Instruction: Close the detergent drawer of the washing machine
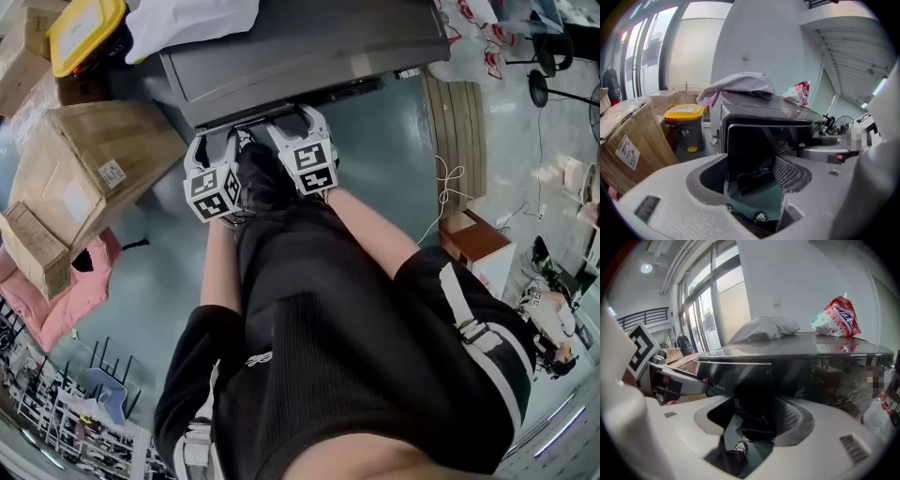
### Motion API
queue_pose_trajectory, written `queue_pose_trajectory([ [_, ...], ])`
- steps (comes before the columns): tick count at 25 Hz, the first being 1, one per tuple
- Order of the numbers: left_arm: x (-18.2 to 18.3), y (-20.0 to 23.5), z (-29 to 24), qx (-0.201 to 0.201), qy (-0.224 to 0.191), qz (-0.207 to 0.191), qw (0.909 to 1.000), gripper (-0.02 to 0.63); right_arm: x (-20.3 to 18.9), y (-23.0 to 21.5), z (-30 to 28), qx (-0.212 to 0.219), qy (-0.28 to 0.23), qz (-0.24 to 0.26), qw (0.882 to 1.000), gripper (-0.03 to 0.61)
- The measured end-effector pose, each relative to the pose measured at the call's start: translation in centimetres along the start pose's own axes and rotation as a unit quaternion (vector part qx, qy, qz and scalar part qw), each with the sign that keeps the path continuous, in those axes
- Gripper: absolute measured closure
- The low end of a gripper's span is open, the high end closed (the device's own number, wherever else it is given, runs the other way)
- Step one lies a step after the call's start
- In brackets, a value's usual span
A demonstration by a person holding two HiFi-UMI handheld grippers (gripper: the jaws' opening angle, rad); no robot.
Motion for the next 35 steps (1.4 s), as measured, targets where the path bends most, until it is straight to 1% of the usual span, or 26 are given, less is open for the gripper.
queue_pose_trajectory([
  [5, 0.0, -0.2, 0.0, 0.014, -0.004, 0.011, 0.9998, 0.311, 0.0, 0.0, 0.1, 0.000, -0.011, -0.002, 1.000, 0.328],
  [6, 0.0, -0.3, 0.1, 0.017, -0.005, 0.014, 0.9997, 0.311, 0.0, 0.1, 0.2, 0.000, -0.015, -0.005, 1.000, 0.315],
  [7, 0.0, -0.4, 0.2, 0.019, -0.006, 0.017, 0.9996, 0.307, 0.0, 0.2, 0.3, 0.000, -0.019, -0.008, 1.000, 0.280],
  [11, 0.4, -0.9, 0.5, 0.023, -0.018, 0.035, 0.9990, 0.264, 0.2, 0.7, 0.7, -0.010, -0.029, -0.013, 0.999, 0.273],
  [14, 0.9, -1.1, 1.0, 0.038, -0.023, 0.032, 0.9985, 0.264, 0.2, 1.0, 1.0, -0.026, -0.030, -0.015, 0.999, 0.296],
  [17, 1.1, -1.2, 1.1, 0.048, -0.020, 0.039, 0.9979, 0.260, 0.2, 1.1, 1.1, -0.038, -0.028, -0.016, 0.999, 0.325],
  [22, 1.2, -1.3, 1.1, 0.056, -0.017, 0.044, 0.9973, 0.260, 0.3, 1.1, 1.0, -0.049, -0.027, -0.015, 0.998, 0.340],
  [35, 1.6, -1.1, 0.9, 0.048, -0.005, 0.049, 0.9977, 0.259, 0.7, 1.2, 0.7, -0.053, -0.019, -0.021, 0.998, 0.334],
])
Point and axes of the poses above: the fingertips, and each gripper's own axes: z backward along the fingers, y to its left, x out of its top, the point moved 9 cm from there along z, backward along the fingers, and after that the axes turned 15 degrees about -z, right-handed, at the moved point
